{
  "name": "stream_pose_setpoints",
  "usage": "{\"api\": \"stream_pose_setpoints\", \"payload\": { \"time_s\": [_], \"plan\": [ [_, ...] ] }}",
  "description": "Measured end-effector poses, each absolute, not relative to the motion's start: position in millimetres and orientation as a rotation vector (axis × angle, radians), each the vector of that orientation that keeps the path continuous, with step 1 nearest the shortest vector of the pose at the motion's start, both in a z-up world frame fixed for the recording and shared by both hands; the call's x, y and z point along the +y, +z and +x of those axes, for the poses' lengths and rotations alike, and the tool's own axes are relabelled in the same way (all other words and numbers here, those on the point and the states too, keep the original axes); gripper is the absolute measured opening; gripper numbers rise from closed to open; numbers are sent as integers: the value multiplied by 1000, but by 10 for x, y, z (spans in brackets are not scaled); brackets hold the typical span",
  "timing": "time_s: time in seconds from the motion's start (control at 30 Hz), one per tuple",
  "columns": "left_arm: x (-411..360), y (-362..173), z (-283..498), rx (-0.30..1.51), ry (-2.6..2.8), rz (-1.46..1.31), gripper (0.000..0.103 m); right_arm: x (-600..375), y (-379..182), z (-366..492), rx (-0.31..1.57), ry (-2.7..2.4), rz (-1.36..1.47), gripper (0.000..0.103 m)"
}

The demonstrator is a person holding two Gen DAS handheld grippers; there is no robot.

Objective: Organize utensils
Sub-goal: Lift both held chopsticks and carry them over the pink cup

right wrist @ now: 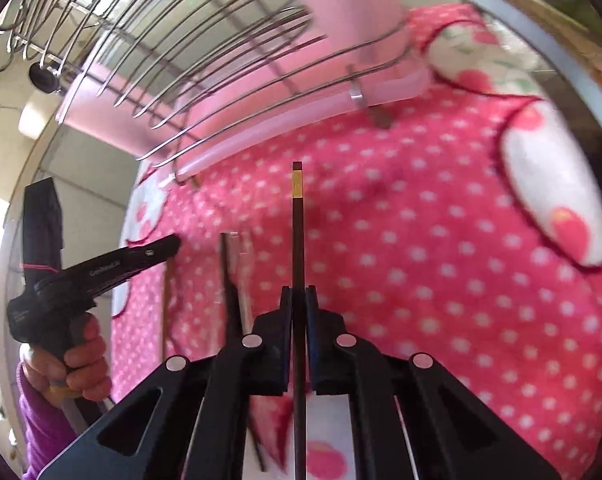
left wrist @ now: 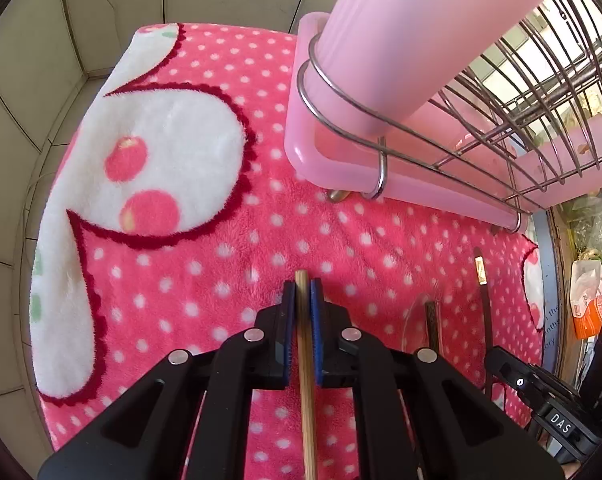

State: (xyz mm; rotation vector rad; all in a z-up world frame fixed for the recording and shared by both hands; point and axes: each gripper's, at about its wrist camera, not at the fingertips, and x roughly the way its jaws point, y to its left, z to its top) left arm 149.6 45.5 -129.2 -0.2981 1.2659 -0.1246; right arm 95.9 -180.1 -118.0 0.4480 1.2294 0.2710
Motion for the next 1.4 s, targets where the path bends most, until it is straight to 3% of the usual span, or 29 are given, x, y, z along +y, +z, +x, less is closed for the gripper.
{"api": "stream_pose_setpoints", "payload": {
  "time_s": [0.23, 0.37, 0.6, 0.67, 0.73, 0.77, 1.07, 1.4],
  "plan": [
    [443, -1293, 1518, 1286, -138, -289, 8, -1869, -1213, 1046, 1284, 280, 439, 30],
    [454, -1299, 1545, 1301, -147, -297, 8, -1891, -1140, 1191, 1273, 296, 413, 31],
    [525, -1321, 1665, 1335, -159, -335, 8, -1695, -1243, 1515, 1350, 329, 331, 29],
    [524, -1325, 1684, 1334, -156, -333, 8, -1645, -1308, 1564, 1365, 341, 319, 25],
    [534, -1330, 1682, 1333, -156, -323, 8, -1619, -1346, 1600, 1355, 330, 306, 9],
    [541, -1333, 1687, 1331, -154, -316, 8, -1627, -1350, 1611, 1355, 321, 295, 7],
    [443, -1107, 1489, 1247, -145, -302, 6, -1869, -1040, 1417, 1207, 368, 353, 7],
    [475, -262, 1056, 928, -163, -287, 6, -2049, -292, 1027, 923, 358, 312, 6]
  ]
}}
